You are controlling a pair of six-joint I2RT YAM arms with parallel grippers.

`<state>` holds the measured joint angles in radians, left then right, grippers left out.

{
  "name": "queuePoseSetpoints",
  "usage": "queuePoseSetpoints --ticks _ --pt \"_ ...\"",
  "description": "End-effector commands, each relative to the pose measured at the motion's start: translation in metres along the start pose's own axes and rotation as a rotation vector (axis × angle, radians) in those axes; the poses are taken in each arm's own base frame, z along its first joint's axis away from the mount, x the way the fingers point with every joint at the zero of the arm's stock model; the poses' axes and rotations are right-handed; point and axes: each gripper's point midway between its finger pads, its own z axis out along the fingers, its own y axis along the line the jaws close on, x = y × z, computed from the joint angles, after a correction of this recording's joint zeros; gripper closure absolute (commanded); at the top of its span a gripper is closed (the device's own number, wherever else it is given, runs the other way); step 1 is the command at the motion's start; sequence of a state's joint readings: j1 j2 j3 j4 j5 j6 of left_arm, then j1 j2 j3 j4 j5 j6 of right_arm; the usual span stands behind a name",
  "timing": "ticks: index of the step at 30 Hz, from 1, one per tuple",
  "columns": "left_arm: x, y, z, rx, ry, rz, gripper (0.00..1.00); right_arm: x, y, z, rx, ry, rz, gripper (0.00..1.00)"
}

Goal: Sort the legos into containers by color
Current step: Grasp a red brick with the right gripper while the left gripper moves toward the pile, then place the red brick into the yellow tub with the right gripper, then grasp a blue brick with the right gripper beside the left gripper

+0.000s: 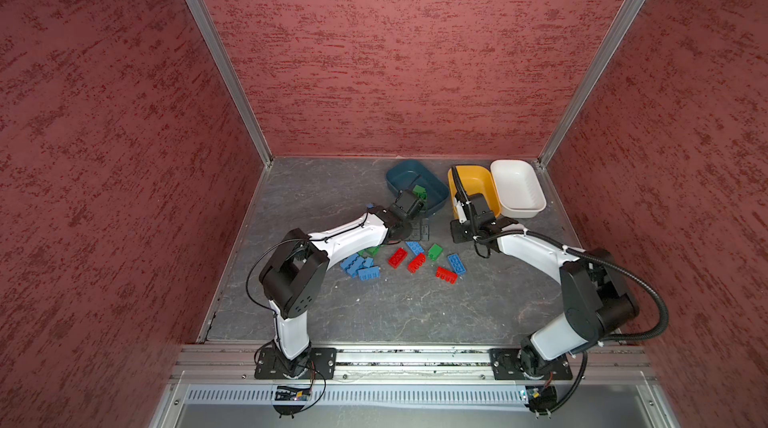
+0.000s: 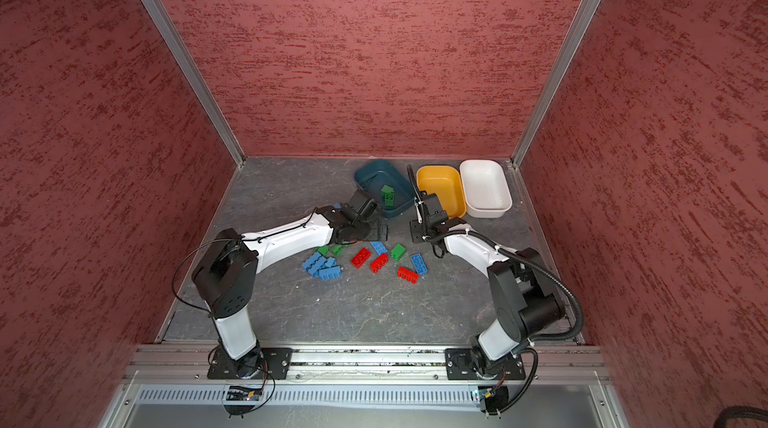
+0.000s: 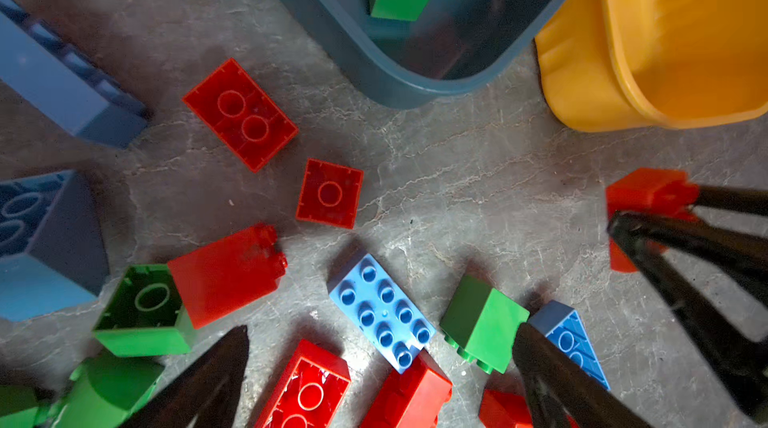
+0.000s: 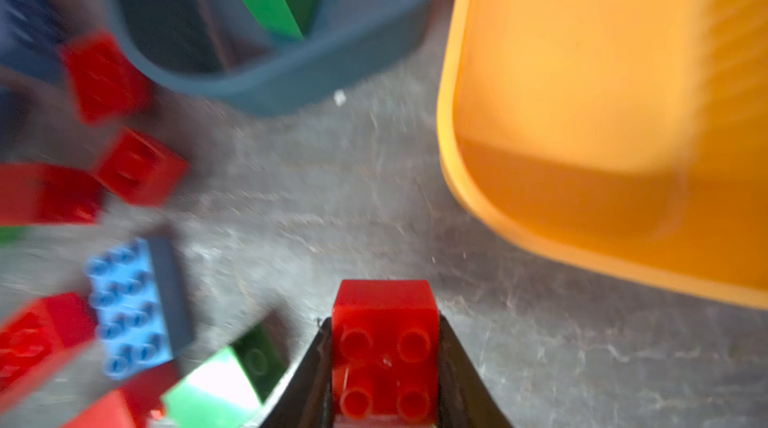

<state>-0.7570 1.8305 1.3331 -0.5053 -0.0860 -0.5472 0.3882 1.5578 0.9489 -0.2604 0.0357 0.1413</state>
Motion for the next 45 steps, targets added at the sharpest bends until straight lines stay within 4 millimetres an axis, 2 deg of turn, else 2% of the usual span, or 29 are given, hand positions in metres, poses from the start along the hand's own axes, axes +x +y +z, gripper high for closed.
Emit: queuePoseSetpoints --ticks 1,5,10,16,18,21,23,25,27,30,35,40,43,45 --pt "0.011 -0.006 -0.007 0.02 0.034 0.075 0.01 -0.038 -0.01 -0.009 -0.04 -0.126 0.062 0.74" --pt "0.025 -0.015 -0.008 0.036 0.087 0.134 0.01 -0.057 -0.036 -0.002 -0.016 -0.141 0.136 0.74" --pt "0.045 -0.022 -0.009 0.088 0.177 0.164 0.0 -0.075 -0.072 0.019 0.081 -0.121 0.172 0.73" --pt "0.073 -0.027 -0.009 0.088 0.263 0.257 0.0 -0.092 -0.097 0.048 0.191 -0.084 0.16 0.69" --pt "0.082 -0.027 -0.008 0.081 0.281 0.294 0.05 -0.099 -0.1 0.053 0.209 -0.078 0.165 0.63" --pt "0.096 -0.027 -0.005 0.064 0.316 0.361 0.2 -0.107 -0.094 0.05 0.181 -0.074 0.176 0.4" --pt "0.103 -0.024 0.0 0.039 0.336 0.409 0.28 -0.11 -0.091 0.043 0.168 -0.095 0.184 0.33" --pt "0.106 -0.02 0.005 0.003 0.347 0.438 0.33 -0.112 -0.089 0.034 0.159 -0.119 0.194 0.27" --pt "0.105 -0.016 0.01 -0.034 0.348 0.445 0.35 -0.111 -0.086 0.025 0.147 -0.132 0.205 0.15" --pt "0.1 -0.013 0.016 -0.071 0.333 0.445 0.36 -0.108 -0.081 0.012 0.118 -0.148 0.23 0.01" --pt "0.099 -0.015 0.02 -0.063 0.324 0.429 0.36 -0.084 -0.065 -0.006 0.034 -0.134 0.276 0.01" --pt "0.1 -0.024 0.018 -0.007 0.324 0.384 0.34 -0.028 -0.046 -0.022 -0.055 -0.015 0.334 0.01" --pt "0.104 -0.019 0.024 0.003 0.356 0.323 0.33 0.017 -0.03 -0.028 -0.109 0.1 0.385 0.01" --pt "0.109 -0.016 0.029 0.013 0.374 0.3 0.34 0.036 -0.018 -0.038 -0.142 0.136 0.398 0.01"
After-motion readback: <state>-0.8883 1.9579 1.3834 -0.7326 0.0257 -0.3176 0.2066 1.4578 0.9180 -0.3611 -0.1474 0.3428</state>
